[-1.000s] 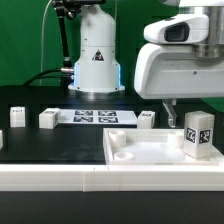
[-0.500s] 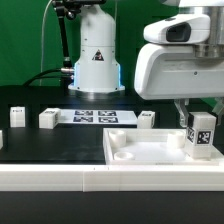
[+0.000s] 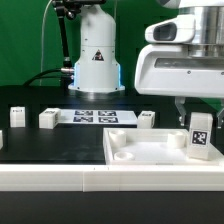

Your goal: Assemble one leg

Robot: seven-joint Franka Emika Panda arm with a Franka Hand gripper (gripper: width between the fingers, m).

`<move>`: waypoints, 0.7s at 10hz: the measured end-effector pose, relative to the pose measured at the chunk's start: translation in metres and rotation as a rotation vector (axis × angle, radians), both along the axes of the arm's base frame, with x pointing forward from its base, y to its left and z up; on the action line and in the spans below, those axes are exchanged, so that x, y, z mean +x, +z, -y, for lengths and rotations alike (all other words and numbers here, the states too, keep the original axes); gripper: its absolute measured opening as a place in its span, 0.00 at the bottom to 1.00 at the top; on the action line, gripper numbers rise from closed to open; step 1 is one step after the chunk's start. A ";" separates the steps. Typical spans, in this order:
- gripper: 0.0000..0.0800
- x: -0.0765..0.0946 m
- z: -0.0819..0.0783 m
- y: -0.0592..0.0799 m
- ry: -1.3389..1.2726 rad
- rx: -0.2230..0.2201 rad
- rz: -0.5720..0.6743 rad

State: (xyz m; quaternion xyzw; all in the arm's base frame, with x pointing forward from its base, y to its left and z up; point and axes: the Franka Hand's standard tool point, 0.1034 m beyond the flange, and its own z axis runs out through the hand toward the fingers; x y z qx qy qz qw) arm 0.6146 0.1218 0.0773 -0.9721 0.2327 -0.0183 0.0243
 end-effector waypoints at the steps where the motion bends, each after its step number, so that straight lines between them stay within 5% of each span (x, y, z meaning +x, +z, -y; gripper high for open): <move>1: 0.36 0.000 0.000 0.000 -0.124 0.004 0.004; 7: 0.36 0.001 -0.004 0.000 -0.475 0.010 -0.004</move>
Offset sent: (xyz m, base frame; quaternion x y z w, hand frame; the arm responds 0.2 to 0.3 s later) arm -0.0016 0.0096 -0.0052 -0.0367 -0.0099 0.2528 0.9668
